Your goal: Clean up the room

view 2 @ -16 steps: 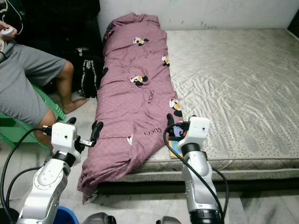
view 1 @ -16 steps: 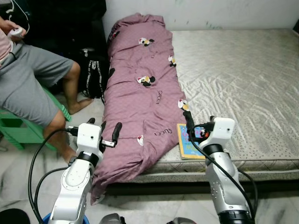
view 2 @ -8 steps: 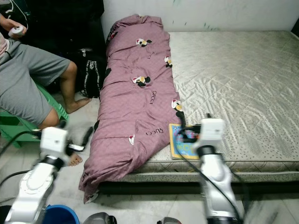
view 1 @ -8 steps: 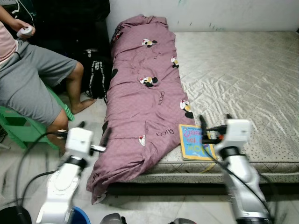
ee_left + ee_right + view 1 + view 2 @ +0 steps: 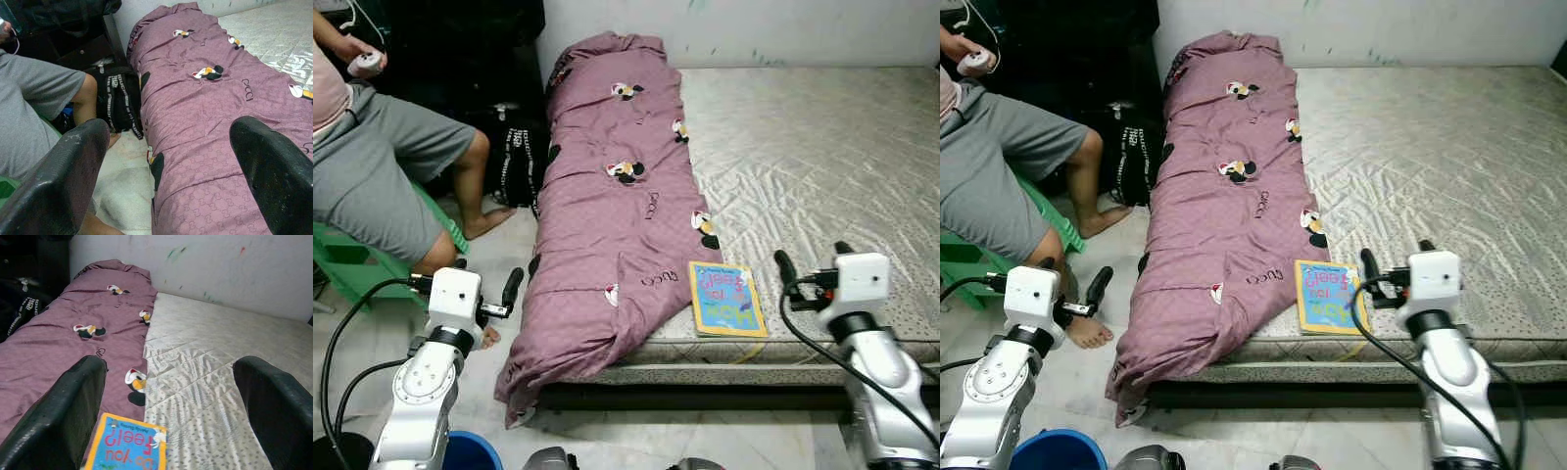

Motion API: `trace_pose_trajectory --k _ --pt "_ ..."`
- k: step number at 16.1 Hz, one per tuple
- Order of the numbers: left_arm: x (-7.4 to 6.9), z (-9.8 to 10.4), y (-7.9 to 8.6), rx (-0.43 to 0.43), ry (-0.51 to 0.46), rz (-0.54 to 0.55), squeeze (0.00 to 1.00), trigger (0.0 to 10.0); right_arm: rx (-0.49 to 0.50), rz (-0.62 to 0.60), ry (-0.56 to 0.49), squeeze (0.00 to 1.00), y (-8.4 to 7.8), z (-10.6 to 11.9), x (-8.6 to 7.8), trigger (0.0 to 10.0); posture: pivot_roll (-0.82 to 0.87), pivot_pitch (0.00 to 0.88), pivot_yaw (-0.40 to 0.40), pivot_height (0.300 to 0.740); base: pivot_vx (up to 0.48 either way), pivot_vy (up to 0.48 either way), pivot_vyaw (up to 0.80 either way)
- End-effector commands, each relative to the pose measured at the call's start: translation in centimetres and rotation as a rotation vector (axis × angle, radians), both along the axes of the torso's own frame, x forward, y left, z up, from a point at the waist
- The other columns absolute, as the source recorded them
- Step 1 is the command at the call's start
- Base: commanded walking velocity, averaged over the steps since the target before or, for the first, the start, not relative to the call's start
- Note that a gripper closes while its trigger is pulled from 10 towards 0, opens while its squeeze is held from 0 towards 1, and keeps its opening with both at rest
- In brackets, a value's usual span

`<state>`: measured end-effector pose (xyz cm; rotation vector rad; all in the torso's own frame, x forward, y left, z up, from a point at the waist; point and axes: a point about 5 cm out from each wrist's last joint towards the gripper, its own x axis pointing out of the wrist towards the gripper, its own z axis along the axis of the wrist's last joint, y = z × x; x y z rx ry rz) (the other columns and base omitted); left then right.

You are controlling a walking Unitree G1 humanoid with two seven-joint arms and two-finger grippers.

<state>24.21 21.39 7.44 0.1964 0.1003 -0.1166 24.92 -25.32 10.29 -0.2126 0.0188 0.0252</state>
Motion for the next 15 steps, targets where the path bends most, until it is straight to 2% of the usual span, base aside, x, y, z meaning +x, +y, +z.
trace_pose_trajectory --k 1,3,5,8,10,13,15 --pt "-0.1 0.6 0.4 0.004 -0.016 -0.001 0.00 10.0 -0.001 -0.011 0.003 0.00 -0.9 0.0 -0.4 10.0 -0.03 0.000 0.014 0.740 0.000 0.000 0.00" --pt "-0.1 1.0 0.0 -0.011 -0.023 -0.003 0.00 10.0 0.013 -0.038 0.000 0.00 -1.1 0.1 -0.7 10.0 -0.04 0.000 0.022 0.740 0.000 0.000 0.00" --pt "-0.3 0.9 -0.5 -0.030 -0.021 -0.008 0.00 10.0 0.045 -0.052 -0.004 0.00 -0.4 -0.2 -1.0 10.0 -0.04 0.000 0.033 0.740 0.000 0.000 -0.51" --pt "-0.5 1.0 -1.7 -0.062 -0.022 -0.022 0.00 10.0 0.087 -0.041 0.011 0.00 1.1 -1.0 -1.7 10.0 -0.04 0.000 0.030 0.740 0.000 0.000 -0.77" --pt "-0.7 0.7 -1.8 -0.064 -0.014 -0.024 0.00 10.0 0.076 -0.031 0.023 0.00 1.0 -1.2 -1.9 10.0 -0.04 0.000 0.025 0.740 0.000 0.000 -0.71" --pt "-0.9 0.6 -2.2 -0.073 -0.004 -0.024 0.00 10.0 0.085 -0.031 0.018 0.00 1.3 -1.0 -1.3 10.0 -0.04 0.000 0.023 0.740 0.000 0.000 0.00" --pt "-0.8 0.7 -2.8 -0.087 -0.012 -0.019 0.00 10.0 0.127 -0.012 0.004 0.00 2.9 -0.8 -0.7 10.0 -0.04 0.000 0.020 0.740 0.000 0.000 0.00"
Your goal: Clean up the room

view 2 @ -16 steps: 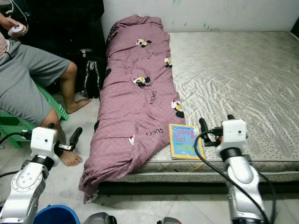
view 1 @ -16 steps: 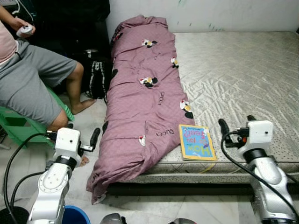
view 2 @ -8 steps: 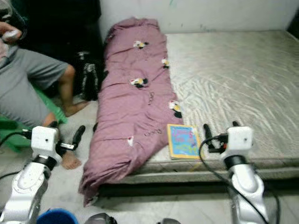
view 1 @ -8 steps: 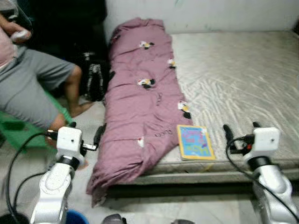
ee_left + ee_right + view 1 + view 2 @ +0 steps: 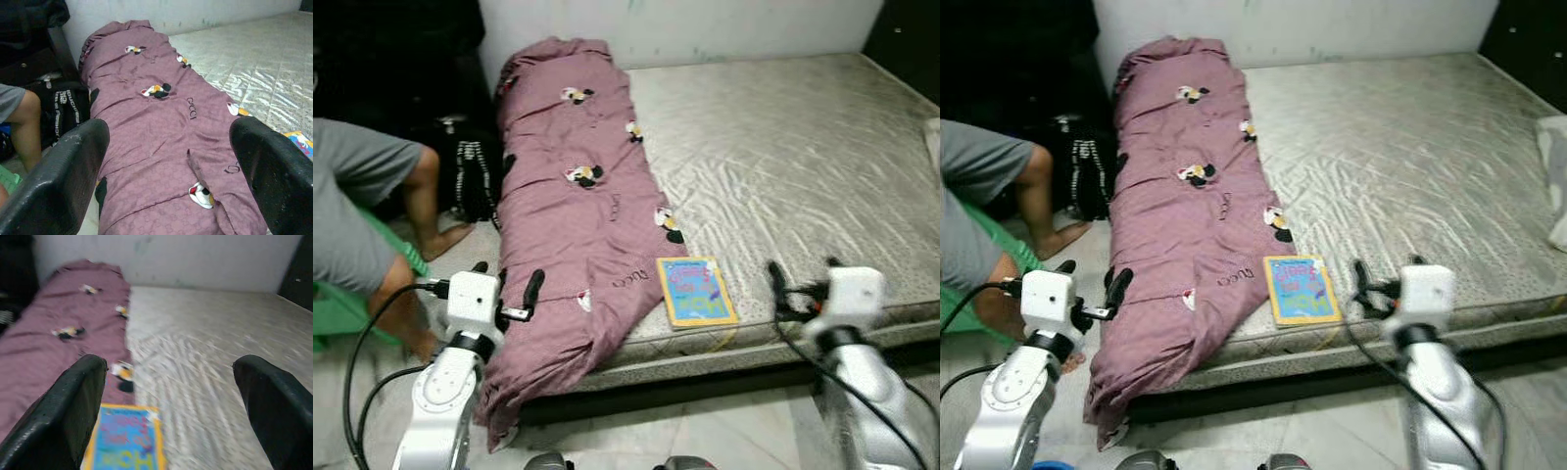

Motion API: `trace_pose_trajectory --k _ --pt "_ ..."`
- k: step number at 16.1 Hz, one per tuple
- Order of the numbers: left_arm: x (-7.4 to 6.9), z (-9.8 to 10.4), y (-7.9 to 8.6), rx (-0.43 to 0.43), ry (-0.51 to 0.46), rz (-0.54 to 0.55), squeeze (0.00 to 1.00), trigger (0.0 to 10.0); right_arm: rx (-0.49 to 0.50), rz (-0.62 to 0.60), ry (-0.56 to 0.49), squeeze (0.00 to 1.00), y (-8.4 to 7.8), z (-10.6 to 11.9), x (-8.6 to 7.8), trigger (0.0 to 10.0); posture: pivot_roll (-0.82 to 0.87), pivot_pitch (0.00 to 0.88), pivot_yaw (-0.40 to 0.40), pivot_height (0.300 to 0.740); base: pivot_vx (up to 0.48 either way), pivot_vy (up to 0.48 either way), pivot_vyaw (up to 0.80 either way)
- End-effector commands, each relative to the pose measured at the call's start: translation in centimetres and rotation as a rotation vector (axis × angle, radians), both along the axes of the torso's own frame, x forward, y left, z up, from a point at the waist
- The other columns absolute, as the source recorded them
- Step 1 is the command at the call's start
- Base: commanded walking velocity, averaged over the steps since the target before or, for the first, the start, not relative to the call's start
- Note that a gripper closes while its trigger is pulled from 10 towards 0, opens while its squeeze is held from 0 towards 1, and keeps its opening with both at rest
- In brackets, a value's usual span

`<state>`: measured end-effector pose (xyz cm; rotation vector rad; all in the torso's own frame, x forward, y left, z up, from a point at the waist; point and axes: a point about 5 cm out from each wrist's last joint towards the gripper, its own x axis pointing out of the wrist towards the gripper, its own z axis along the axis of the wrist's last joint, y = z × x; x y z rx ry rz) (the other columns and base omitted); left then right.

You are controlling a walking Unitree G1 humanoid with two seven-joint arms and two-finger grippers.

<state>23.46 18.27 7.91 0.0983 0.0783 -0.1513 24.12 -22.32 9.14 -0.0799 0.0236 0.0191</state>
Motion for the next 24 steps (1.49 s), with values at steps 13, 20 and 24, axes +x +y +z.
trace_pose_trajectory --k 13,20,24 --pt "0.1 0.5 -1.0 -0.022 -0.016 -0.014 0.00 10.0 0.026 0.051 -0.027 0.00 2.6 0.7 1.6 10.0 -0.03 0.000 0.009 0.740 0.038 0.000 0.00" --pt "0.2 0.5 -1.3 -0.012 -0.027 -0.027 0.00 10.0 0.023 0.062 -0.024 0.00 2.9 0.6 1.7 10.0 -0.03 0.000 0.008 0.740 0.000 -0.086 0.00" --pt "0.1 0.5 -1.4 -0.013 -0.024 -0.028 0.00 10.0 0.021 0.065 -0.019 0.00 3.0 0.5 1.7 10.0 -0.03 0.000 0.006 0.740 0.000 -0.362 0.00"
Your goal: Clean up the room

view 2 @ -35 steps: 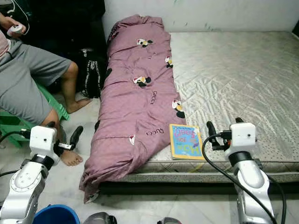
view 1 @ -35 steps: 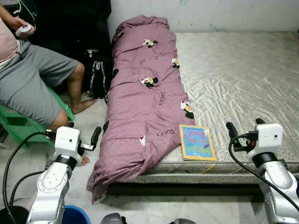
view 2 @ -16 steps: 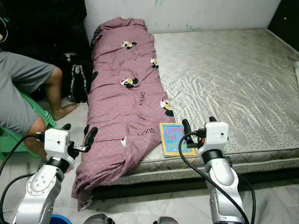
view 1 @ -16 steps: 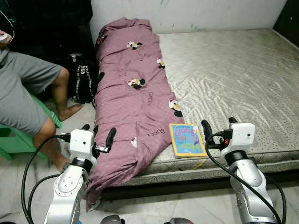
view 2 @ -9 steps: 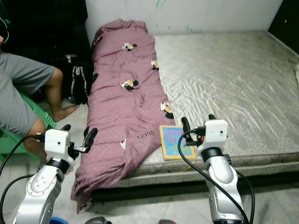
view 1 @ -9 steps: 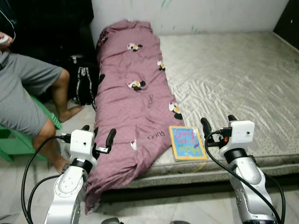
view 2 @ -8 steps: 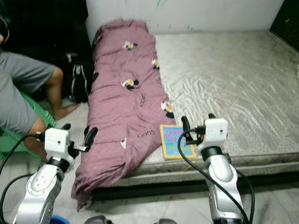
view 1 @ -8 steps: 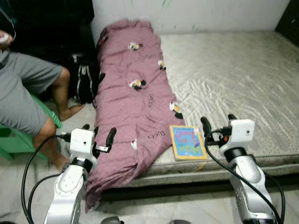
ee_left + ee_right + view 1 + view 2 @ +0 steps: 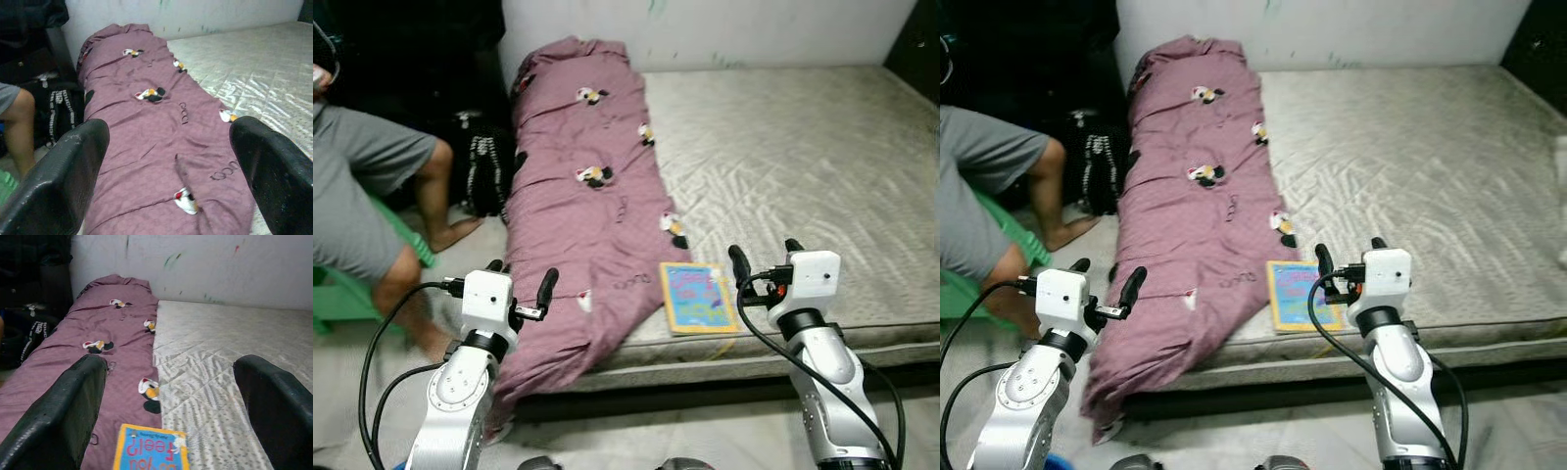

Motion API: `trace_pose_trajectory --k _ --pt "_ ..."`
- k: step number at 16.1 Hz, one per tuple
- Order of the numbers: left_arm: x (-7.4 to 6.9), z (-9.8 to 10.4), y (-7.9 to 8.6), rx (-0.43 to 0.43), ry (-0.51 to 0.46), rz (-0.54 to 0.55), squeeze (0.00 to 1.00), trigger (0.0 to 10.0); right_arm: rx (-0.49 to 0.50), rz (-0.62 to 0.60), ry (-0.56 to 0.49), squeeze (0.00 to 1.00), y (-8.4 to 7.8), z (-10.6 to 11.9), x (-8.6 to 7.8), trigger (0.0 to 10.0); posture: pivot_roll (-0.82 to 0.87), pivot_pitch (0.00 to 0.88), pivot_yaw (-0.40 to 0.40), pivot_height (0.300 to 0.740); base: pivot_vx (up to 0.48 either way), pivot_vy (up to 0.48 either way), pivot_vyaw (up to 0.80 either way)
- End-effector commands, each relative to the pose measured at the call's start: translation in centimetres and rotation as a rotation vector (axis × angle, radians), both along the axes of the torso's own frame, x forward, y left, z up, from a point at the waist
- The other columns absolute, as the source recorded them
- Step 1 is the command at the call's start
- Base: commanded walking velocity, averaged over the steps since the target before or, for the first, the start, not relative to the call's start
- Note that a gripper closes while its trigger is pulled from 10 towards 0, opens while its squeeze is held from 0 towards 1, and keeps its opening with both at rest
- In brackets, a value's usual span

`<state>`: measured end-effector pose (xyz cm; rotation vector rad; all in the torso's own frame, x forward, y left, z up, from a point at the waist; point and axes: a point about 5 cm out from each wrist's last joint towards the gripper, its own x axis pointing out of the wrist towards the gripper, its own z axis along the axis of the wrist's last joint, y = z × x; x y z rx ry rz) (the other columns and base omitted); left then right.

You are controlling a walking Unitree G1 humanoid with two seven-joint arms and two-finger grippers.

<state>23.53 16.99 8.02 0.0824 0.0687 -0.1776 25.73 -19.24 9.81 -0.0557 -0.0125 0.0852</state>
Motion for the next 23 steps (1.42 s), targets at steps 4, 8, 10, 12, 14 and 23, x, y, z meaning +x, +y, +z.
trace_pose_trajectory --k 4,8,10,12,14,23 --pt "0.01 0.32 -0.16 0.005 -0.016 -0.002 0.00 10.0 -0.011 0.001 0.019 0.00 -0.11 -0.34 0.08 10.0 -0.03 0.000 0.005 0.740 0.000 -0.269 0.00" --pt "0.04 0.35 -0.37 -0.017 -0.016 -0.018 0.00 10.0 -0.017 0.003 0.021 0.00 -0.13 -0.41 0.08 10.0 -0.04 0.000 0.002 0.740 0.000 0.000 0.00" --pt "-0.04 0.39 -0.59 -0.039 -0.014 -0.037 0.00 10.0 -0.019 0.005 0.021 0.00 -0.14 -0.42 0.13 10.0 -0.04 0.000 0.001 0.740 0.000 0.000 0.00" --pt "-0.09 0.46 -0.74 -0.046 -0.018 -0.051 0.00 10.0 -0.028 0.012 0.017 0.00 -0.10 -0.37 0.20 10.0 -0.04 0.000 -0.001 0.740 0.000 0.000 0.00" --pt "-0.11 0.51 -0.74 -0.052 -0.020 -0.055 0.00 10.0 -0.029 0.015 0.016 0.00 -0.04 -0.34 0.24 10.0 -0.04 0.000 -0.001 0.740 0.142 0.000 0.00" --pt "-0.13 0.61 -0.84 -0.063 -0.019 -0.062 0.00 10.0 -0.027 0.026 0.014 0.00 0.19 -0.19 0.43 10.0 -0.03 0.000 -0.007 0.740 0.299 0.000 0.00"
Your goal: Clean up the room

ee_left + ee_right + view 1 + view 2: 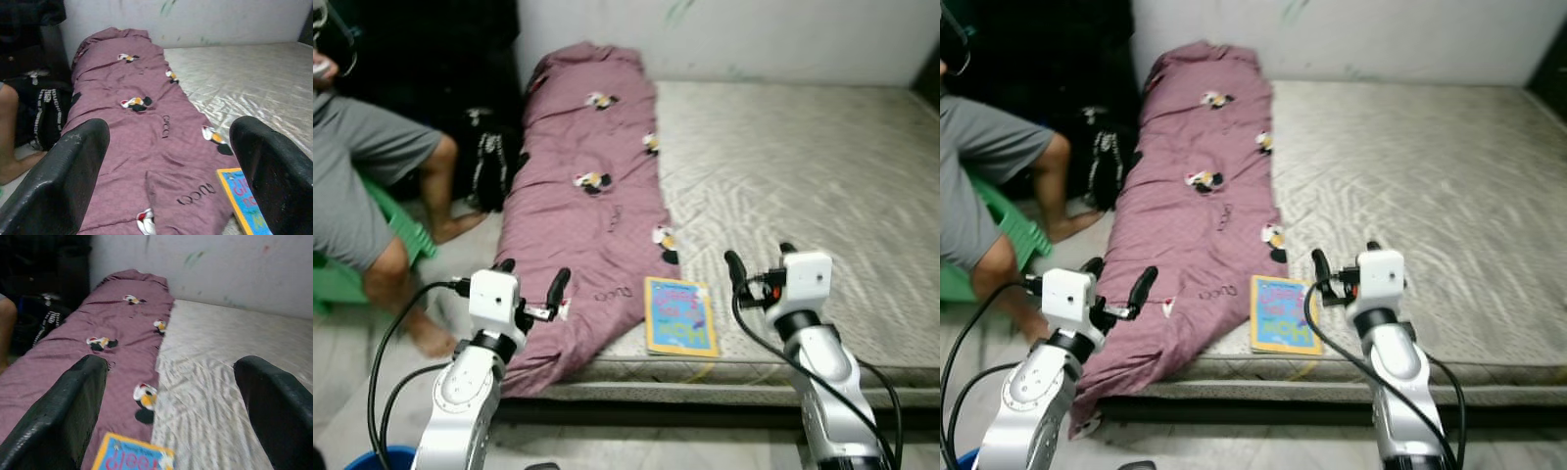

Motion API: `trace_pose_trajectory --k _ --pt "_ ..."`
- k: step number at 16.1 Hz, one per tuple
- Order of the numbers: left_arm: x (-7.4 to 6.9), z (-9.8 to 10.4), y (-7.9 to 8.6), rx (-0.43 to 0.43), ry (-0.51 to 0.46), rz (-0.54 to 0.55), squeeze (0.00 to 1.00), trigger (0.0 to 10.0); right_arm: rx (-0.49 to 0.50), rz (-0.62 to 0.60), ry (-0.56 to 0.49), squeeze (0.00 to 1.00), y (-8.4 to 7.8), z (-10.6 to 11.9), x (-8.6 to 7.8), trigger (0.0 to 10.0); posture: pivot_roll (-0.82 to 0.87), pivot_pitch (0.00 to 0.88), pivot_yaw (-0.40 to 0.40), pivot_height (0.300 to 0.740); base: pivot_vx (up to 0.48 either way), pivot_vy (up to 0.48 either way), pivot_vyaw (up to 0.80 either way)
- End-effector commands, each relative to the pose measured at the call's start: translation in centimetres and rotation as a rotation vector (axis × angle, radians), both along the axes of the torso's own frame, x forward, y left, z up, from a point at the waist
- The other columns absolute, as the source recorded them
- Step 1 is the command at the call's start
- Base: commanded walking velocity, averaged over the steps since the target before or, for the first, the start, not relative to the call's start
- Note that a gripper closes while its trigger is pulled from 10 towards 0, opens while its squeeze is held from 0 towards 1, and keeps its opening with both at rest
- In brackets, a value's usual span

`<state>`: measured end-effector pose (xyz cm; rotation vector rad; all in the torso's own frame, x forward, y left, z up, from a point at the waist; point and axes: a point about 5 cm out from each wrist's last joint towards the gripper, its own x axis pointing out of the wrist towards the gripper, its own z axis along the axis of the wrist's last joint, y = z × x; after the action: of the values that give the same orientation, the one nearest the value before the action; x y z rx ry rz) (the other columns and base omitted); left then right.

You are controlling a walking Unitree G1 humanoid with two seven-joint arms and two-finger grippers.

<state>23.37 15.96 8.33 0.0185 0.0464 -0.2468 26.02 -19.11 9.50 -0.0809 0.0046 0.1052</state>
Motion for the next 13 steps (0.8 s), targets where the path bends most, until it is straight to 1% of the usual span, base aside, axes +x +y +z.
trace_pose_trajectory --k 1,3,6,9,13 --pt "-0.04 0.29 0.10 -0.006 -0.006 -0.003 0.00 10.0 0.000 0.006 -0.005 0.00 0.08 0.15 0.16 10.0 -0.04 0.000 -0.005 0.740 0.349 0.000 0.00" --pt "-0.05 0.16 0.13 0.003 0.002 0.006 0.00 10.0 -0.002 0.007 -0.003 0.00 0.11 0.09 0.15 10.0 -0.04 0.000 -0.005 0.740 0.292 0.000 0.00" --pt "0.00 0.11 0.22 0.006 0.008 0.017 0.00 10.0 -0.006 0.017 -0.001 0.00 0.19 0.06 0.13 10.0 -0.03 0.000 -0.007 0.740 0.000 0.000 0.00" --pt "0.03 -0.23 0.52 0.035 0.025 0.071 0.00 10.0 -0.010 0.018 0.003 0.00 0.18 0.00 0.10 10.0 -0.03 0.000 -0.009 0.740 0.000 0.000 0.00" --pt "-0.13 -0.25 0.43 0.038 0.027 0.059 0.00 10.0 -0.013 0.026 0.008 0.00 0.49 -0.15 0.19 10.0 -0.03 0.000 -0.010 0.740 0.000 0.000 0.00"
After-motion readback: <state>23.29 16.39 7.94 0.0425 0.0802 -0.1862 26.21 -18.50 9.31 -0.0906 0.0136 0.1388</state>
